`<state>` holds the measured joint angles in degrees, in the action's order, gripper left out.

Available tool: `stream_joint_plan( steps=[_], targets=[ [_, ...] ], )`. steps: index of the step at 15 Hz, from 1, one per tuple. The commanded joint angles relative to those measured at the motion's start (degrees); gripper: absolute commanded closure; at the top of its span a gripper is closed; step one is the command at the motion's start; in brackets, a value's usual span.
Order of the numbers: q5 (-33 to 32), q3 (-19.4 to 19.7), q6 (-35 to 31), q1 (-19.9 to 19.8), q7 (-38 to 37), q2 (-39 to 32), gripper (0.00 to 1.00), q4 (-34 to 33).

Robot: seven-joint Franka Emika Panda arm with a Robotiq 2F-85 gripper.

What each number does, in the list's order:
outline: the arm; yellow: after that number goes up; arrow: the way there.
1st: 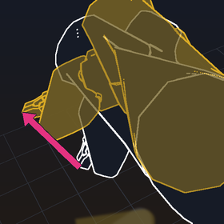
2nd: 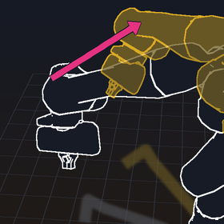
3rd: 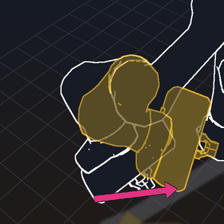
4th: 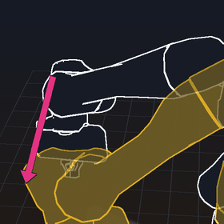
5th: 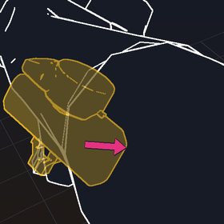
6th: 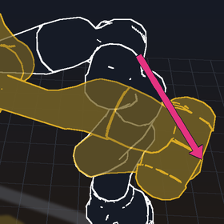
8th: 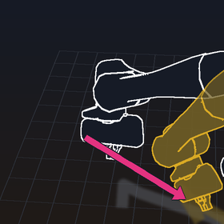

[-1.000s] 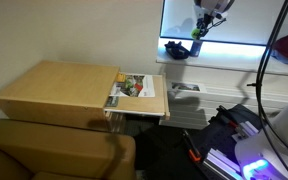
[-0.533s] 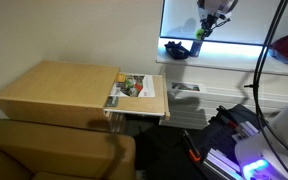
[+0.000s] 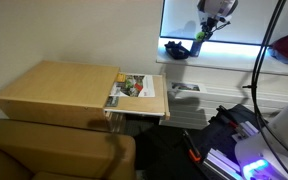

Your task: Put the ball on the can on the window sill

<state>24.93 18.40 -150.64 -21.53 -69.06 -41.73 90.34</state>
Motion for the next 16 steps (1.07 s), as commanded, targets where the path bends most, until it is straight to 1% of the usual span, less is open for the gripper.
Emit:
stream_joint_plan(
  steps=[1, 6, 9, 11, 14, 16],
  targets=[
    [-0.27, -0.87, 0.64, -1.84, -0.16, -0.91, 0.62, -1.32],
    [0.56, -2.17, 0.63, -3.71, 1.97, -0.09, 0.62, -0.96],
    [2.67, -4.54, 0.09, -5.84, 5.26, 0.95, 0.62, -0.59],
    [2.92, -5.03, -0.17, -3.72, 4.66, 3.0, 0.62, 1.17],
    [2.81, -6.32, -0.23, -2.75, 5.39, 5.18, 0.62, 2.53],
    [1.19, -5.57, 0.54, -1.28, 4.64, 5.89, 0.62, 2.55]
  ],
)
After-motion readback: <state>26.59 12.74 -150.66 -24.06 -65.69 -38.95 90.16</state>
